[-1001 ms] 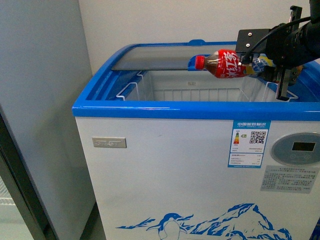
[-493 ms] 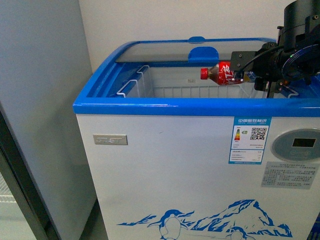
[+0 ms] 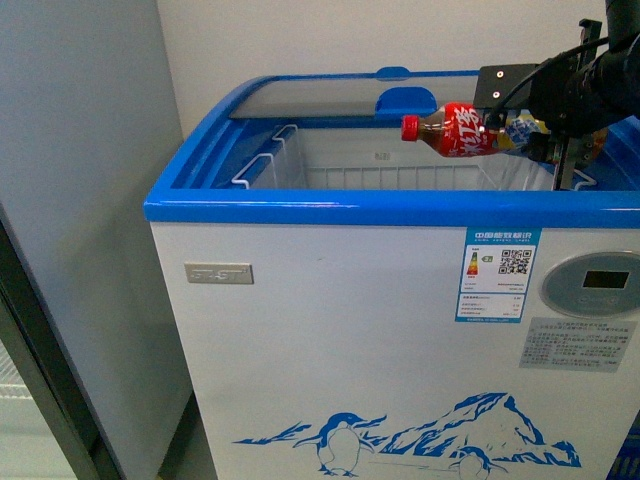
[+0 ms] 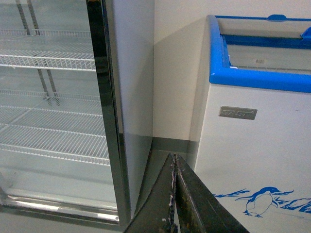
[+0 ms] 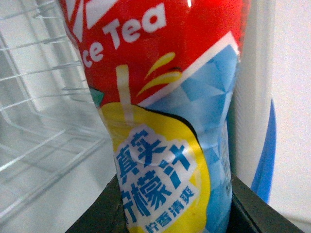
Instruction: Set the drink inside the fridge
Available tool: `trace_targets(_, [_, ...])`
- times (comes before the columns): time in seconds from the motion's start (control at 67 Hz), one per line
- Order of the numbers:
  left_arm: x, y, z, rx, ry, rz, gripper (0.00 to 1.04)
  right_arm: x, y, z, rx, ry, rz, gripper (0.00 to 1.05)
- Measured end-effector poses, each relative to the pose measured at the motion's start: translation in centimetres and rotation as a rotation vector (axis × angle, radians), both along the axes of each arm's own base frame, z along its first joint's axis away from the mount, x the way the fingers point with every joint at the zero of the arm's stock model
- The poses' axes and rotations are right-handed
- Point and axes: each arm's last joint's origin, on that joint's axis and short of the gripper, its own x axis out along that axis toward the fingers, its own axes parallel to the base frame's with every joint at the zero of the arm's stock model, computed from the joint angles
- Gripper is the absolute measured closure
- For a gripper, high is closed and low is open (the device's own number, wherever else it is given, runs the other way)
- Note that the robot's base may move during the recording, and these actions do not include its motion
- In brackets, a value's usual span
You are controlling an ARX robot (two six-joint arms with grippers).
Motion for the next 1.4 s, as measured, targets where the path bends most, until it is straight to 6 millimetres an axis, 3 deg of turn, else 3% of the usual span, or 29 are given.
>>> trace_targets(0.164, [0.0, 0.0, 0.0, 0.0, 0.0, 0.0, 1.02, -0.2, 0.6, 0.0, -0.017, -0.045, 0.003, 0.68])
trace_targets(0.493, [0.0, 0.0, 0.0, 0.0, 0.0, 0.0, 1.02, 2.3, 1.3, -2.7, -0.087, -0.128, -0.042, 0.68])
trace_targets(0.627, [0.0, 0.0, 0.0, 0.0, 0.0, 0.0, 1.02, 4.6, 0.9, -3.8, -0.115, -0.13, -0.118, 0.68])
trace_targets(0.941, [0.0, 0.0, 0.0, 0.0, 0.0, 0.0, 1.02, 9.3, 0.7, -3.6, -0.134, -0.214, -0.216, 0.68])
trace_targets(1.105, [0.0, 0.0, 0.0, 0.0, 0.0, 0.0, 1.02, 8.8, 1.1, -3.5, -0.094, -0.162, -0.191, 0.68])
trace_targets(1.269, [0.0, 0.0, 0.0, 0.0, 0.0, 0.0, 1.02, 6.3, 1.9, -2.7, -0.02, -0.053, -0.15, 0.68])
trace_targets(1.404, [0.0, 0.0, 0.0, 0.0, 0.0, 0.0, 1.02, 5.4, 2.8, -4.4, 0.015, 0.014, -0.123, 0.68])
